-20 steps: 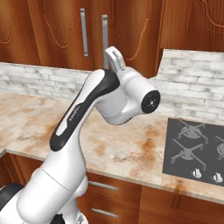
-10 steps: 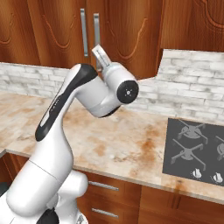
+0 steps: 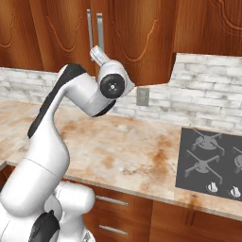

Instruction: Pick the avocado and bread from the counter and place them on the plate. Then pick the jam from the cabinet and place it next to the plate. Lastly close the cabinet door.

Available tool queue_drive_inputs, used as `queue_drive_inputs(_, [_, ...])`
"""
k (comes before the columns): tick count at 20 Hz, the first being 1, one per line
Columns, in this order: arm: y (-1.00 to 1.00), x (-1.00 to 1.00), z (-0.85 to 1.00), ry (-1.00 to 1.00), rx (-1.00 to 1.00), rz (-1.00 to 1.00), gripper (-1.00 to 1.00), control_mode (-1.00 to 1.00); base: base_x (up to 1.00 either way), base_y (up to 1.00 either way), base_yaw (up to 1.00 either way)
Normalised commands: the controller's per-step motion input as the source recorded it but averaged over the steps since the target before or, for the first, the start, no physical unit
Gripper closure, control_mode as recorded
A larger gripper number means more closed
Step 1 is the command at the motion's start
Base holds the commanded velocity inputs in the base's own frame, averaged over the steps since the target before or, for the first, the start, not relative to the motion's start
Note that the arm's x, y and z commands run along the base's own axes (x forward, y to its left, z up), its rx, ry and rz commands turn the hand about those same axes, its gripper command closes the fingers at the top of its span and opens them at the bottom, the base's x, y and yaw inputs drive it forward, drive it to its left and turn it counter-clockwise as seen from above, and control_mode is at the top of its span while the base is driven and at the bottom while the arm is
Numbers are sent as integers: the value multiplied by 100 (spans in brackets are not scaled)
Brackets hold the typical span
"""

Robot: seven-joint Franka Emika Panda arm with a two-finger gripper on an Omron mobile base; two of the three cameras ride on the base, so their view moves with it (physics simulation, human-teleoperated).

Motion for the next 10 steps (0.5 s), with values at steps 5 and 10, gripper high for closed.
queue_drive_inputs(5, [10,83,-22,0,-15,-16,-100,-100,0,0,0])
queue_drive_inputs(10, [4,79,-17,0,-14,-17,-100,-100,0,0,0])
